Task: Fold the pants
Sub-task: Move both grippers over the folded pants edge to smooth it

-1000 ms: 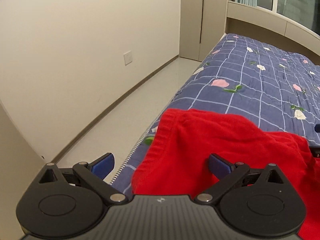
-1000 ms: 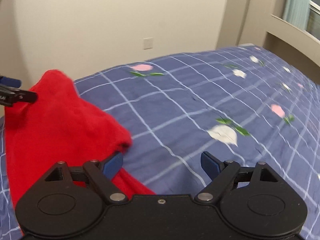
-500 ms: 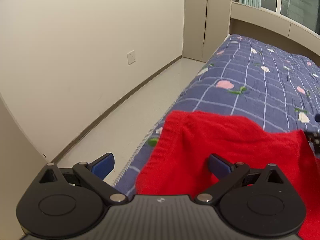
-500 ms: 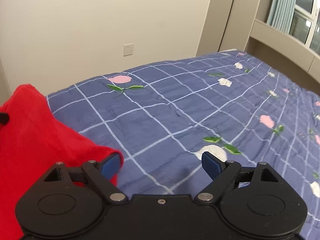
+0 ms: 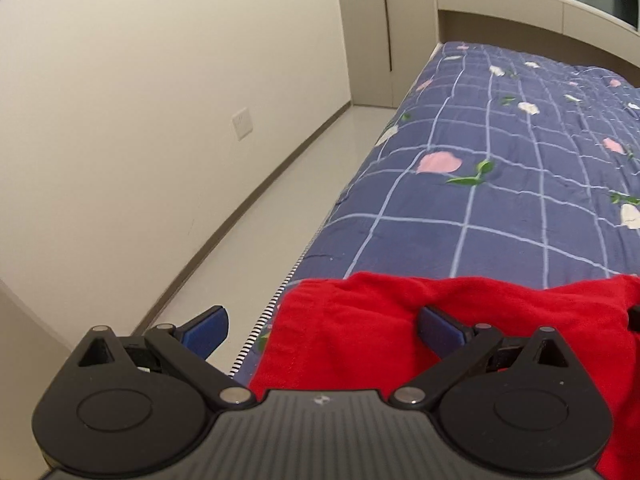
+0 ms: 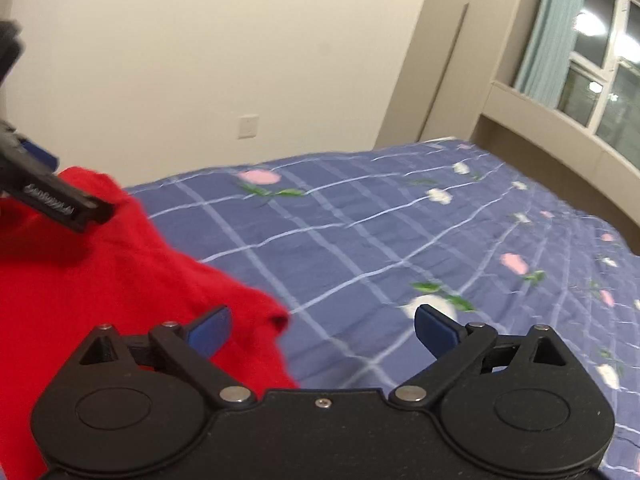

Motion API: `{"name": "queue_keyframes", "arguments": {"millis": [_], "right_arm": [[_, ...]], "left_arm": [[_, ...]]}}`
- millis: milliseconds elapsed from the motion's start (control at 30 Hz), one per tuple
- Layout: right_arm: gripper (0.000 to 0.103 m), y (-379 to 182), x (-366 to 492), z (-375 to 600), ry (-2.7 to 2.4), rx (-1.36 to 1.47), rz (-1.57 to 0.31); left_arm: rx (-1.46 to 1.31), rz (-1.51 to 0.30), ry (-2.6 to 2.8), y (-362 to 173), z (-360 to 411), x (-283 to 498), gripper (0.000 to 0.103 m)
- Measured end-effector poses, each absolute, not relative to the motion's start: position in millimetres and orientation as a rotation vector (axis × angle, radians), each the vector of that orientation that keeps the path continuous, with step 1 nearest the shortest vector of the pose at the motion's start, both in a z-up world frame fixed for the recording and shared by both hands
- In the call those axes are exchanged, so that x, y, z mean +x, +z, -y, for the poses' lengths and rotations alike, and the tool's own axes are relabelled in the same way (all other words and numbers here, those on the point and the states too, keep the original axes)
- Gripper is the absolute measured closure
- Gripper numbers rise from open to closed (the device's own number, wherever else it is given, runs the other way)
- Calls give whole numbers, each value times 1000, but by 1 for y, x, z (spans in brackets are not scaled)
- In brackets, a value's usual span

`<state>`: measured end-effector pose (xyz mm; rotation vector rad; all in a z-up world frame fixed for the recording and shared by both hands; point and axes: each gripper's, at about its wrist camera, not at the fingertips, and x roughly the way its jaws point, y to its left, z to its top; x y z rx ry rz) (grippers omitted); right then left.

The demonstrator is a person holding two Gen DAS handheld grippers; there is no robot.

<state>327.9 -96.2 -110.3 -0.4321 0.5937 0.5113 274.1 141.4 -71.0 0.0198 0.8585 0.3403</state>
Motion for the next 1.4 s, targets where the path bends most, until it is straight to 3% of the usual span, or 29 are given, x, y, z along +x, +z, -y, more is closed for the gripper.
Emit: {"name": "queue_keyframes", "arguments": {"millis": [333, 567, 767, 967, 1400], "right_arm": [[1, -124, 357, 108, 394, -419, -643], [1, -100, 311, 195, 296, -315, -606], [1, -99, 246, 291, 157, -267, -624], [1, -126, 240, 368, -94, -292, -706], [0, -101, 185, 510, -169, 81, -560]], "left_arm": [[17, -852, 351, -63, -140, 266, 1], [42, -761, 326, -32, -110, 237, 1], [-5, -719, 241, -17, -63, 213, 1], [17, -749, 115, -18, 1, 200, 1], [76, -798, -153, -32, 135, 192, 0]]}}
